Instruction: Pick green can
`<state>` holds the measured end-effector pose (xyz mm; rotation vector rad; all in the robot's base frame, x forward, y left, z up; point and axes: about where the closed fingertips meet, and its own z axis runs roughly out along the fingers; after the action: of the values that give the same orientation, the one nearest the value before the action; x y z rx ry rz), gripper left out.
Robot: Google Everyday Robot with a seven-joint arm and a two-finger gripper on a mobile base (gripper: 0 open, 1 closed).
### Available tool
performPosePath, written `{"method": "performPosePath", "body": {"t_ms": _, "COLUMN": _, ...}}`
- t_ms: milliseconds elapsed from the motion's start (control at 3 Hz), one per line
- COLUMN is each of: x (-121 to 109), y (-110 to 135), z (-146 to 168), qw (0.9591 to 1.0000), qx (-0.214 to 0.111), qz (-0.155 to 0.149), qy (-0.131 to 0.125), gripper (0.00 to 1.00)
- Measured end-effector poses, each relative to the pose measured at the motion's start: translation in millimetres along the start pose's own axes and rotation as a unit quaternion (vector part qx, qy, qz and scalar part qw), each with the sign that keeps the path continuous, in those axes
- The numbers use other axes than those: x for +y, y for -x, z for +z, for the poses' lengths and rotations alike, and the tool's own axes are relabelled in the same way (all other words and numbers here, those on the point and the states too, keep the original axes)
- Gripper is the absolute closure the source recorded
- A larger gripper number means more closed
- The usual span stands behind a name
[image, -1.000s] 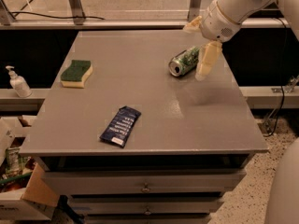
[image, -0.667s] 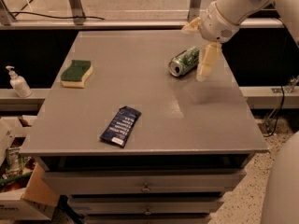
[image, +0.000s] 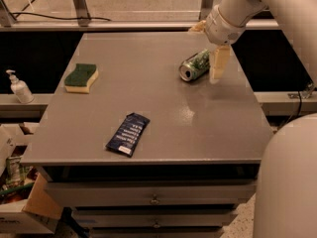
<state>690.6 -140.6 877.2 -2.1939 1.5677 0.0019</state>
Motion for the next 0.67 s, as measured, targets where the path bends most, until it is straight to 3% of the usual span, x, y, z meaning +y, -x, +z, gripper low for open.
{"method": "performPosePath", "body": {"t_ms": 333, "x": -15, "y": -12, "z": 15, "qw": 0.9979, "qx": 0.049, "qz": -0.043, "qy": -0.002, "gripper": 0.00}}
{"method": "performPosePath", "body": {"t_ms": 667, "x": -26, "y": -23, "z": 34, "qw": 0.9928, "qx": 0.090, "qz": -0.077, "qy": 0.010, "gripper": 0.00}}
